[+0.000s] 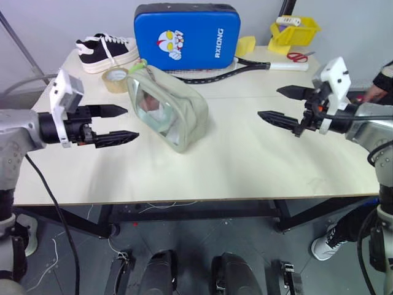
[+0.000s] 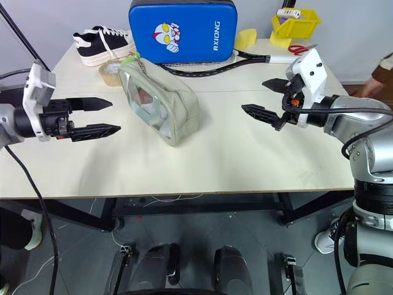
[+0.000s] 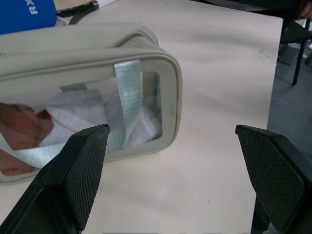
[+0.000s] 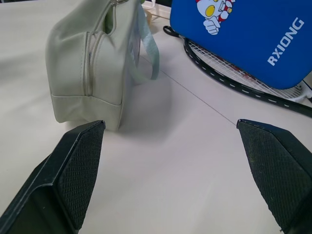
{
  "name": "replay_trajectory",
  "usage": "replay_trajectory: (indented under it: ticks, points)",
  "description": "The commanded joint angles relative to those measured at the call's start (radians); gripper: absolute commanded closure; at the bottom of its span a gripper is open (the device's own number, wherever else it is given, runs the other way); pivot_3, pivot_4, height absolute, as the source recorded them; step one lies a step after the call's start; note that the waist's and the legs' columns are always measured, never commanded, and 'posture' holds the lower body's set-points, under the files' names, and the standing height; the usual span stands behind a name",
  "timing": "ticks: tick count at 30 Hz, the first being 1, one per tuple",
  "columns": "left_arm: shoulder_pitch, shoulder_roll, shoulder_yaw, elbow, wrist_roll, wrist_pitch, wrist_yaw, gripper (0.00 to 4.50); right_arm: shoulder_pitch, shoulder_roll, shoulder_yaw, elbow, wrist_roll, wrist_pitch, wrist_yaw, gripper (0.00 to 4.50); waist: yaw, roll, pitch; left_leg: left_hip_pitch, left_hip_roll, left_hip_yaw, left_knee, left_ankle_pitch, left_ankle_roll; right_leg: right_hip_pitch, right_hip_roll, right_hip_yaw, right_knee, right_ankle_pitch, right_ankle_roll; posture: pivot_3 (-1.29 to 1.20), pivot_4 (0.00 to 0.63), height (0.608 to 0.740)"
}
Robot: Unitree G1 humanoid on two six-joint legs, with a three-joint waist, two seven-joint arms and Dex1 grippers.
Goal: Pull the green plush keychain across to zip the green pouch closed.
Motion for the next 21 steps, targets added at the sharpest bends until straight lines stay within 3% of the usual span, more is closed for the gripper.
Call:
replay_trajectory:
  ticks: [1,5,12,17,21]
  points:
    - [-0.012,0.000,0.026,-0.034,-0.014,0.011,0.022,0.07,-0.035,0.003,-0.006,-0.034,0.012,-0.004,-0.003,0.00,0.000,0.000,0.000,0.000,0.000,0.000,0.000,0.000,0.000,0.000,0.000,0.000,0.000,0.000,0.000,0.00,0.150,0.740]
    - [-0.033,0.002,0.057,-0.007,-0.040,0.019,0.017,0.07,-0.108,0.037,0.039,-0.036,0.013,0.049,-0.042,0.00,-0.003,0.000,0.000,0.000,0.000,0.000,0.000,0.000,0.000,0.000,0.000,0.001,0.000,0.000,0.000,0.00,0.150,0.740]
    - [-0.036,0.033,0.116,0.040,-0.117,0.021,-0.111,0.07,-0.445,0.211,0.236,0.094,-0.030,0.229,-0.104,0.00,-0.008,0.000,0.000,0.000,0.004,0.007,0.000,0.002,-0.003,-0.006,0.006,0.006,0.002,0.004,-0.004,0.00,0.150,0.740]
    - [-0.019,0.041,0.157,0.096,-0.091,-0.048,-0.114,0.07,-0.739,0.428,0.381,0.416,-0.093,0.298,-0.088,0.00,-0.009,0.000,0.000,0.000,0.005,0.014,-0.001,0.002,-0.004,-0.009,0.007,0.009,0.004,0.005,-0.005,0.00,0.150,0.740]
    - [0.030,0.052,0.179,0.087,-0.079,-0.080,-0.124,0.07,-0.888,0.579,0.454,0.699,-0.196,0.195,-0.074,0.00,-0.019,-0.002,-0.001,-0.001,0.005,0.017,-0.001,0.002,-0.004,-0.013,0.007,0.013,0.005,0.006,-0.006,0.00,0.150,0.740]
